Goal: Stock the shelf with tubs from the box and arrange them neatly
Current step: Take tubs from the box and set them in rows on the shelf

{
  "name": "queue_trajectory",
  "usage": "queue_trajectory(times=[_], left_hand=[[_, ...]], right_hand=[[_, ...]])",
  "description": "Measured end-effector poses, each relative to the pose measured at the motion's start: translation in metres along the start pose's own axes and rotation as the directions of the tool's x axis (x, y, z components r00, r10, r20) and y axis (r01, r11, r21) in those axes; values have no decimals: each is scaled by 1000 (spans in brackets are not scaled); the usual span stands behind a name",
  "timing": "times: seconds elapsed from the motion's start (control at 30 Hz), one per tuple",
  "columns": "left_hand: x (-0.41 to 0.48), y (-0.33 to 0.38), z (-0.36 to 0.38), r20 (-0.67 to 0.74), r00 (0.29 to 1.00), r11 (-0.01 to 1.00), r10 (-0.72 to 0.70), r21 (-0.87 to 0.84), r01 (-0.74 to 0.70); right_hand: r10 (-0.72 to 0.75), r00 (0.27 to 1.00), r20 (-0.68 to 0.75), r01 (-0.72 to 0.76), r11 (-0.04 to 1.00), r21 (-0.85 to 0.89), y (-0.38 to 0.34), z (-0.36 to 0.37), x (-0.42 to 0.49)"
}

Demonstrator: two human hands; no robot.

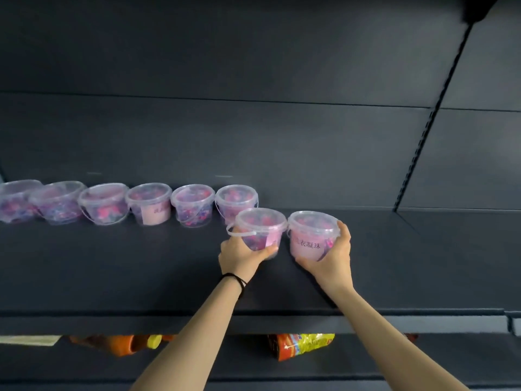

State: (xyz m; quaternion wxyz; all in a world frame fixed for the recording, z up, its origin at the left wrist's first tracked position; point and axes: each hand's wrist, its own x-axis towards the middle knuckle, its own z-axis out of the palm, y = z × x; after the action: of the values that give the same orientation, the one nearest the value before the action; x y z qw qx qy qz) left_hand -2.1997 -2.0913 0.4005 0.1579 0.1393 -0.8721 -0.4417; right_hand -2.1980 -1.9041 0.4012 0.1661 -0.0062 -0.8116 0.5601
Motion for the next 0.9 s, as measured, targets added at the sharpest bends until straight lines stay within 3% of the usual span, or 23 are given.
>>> queue_trajectory(times=[0.23, 0.7, 0.9], left_hand=[[39, 8, 45, -17, 999, 983, -37, 179, 40], [86, 26, 92, -60, 994, 967, -90, 235, 102], [84, 26, 82, 20, 995, 965, -96, 246, 88]], right_hand=[[8, 1000, -18, -8, 1000, -9, 15, 1, 49], [57, 994, -92, -66, 994, -92, 33, 18, 124], [77, 996, -35, -80, 993, -89, 36, 17, 130]])
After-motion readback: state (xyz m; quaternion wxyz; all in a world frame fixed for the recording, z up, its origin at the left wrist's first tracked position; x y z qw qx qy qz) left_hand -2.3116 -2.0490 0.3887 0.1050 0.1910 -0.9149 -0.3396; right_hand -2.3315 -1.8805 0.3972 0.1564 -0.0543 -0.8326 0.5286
